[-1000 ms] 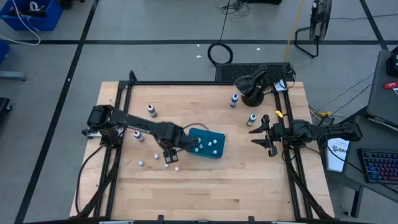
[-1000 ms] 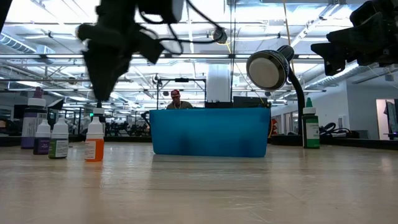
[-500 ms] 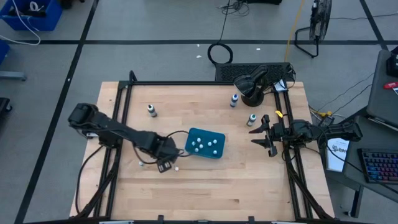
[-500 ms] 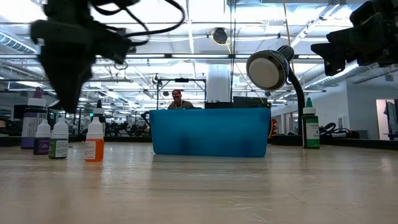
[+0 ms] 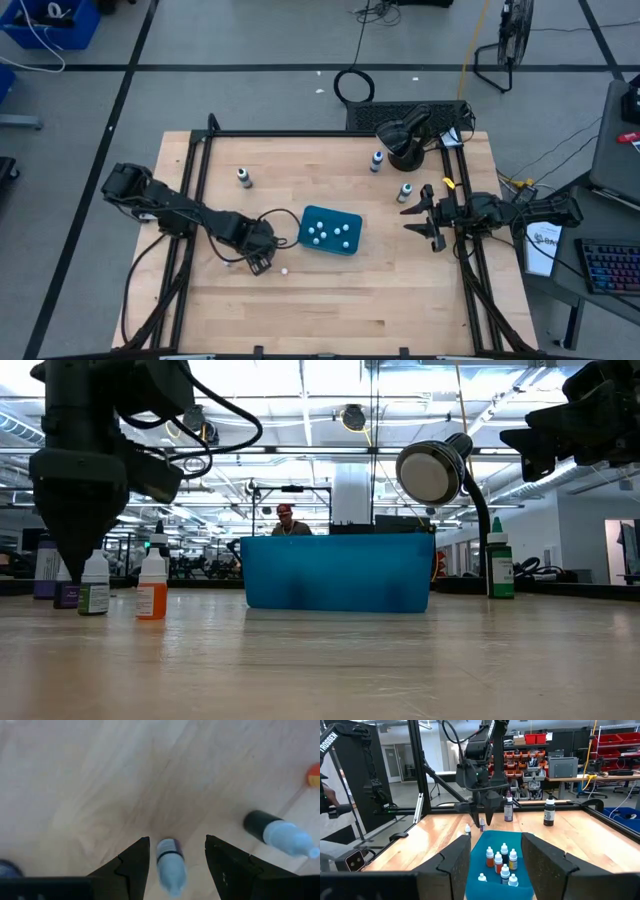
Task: Pick & Place food coloring
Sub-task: Put the small violet food coloring bottle into the blue bin
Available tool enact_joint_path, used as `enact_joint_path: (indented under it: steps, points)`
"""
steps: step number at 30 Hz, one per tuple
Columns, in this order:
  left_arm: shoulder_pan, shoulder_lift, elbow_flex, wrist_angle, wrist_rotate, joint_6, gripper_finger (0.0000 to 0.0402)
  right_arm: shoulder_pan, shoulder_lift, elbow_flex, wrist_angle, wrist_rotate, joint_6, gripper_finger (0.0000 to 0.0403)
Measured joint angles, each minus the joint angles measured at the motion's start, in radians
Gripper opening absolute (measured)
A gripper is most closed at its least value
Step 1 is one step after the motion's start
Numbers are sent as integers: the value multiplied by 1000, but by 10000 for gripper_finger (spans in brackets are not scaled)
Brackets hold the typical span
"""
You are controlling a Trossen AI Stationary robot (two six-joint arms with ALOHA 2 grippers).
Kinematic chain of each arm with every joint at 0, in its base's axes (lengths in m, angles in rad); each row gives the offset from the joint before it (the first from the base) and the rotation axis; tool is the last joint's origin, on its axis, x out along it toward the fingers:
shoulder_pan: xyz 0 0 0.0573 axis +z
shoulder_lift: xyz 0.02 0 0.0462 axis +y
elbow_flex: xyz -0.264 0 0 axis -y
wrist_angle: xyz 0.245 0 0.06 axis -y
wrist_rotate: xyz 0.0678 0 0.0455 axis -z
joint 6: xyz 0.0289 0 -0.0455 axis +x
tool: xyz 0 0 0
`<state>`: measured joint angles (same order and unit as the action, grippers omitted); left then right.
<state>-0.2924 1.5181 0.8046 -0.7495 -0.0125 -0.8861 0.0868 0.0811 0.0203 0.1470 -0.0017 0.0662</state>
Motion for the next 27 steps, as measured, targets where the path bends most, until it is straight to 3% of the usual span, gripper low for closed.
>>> enact_joint_path:
  steps: [27]
  points:
    - [-11,0,-31,13,18,-68,191,0,0,0,-1,0,0,165]
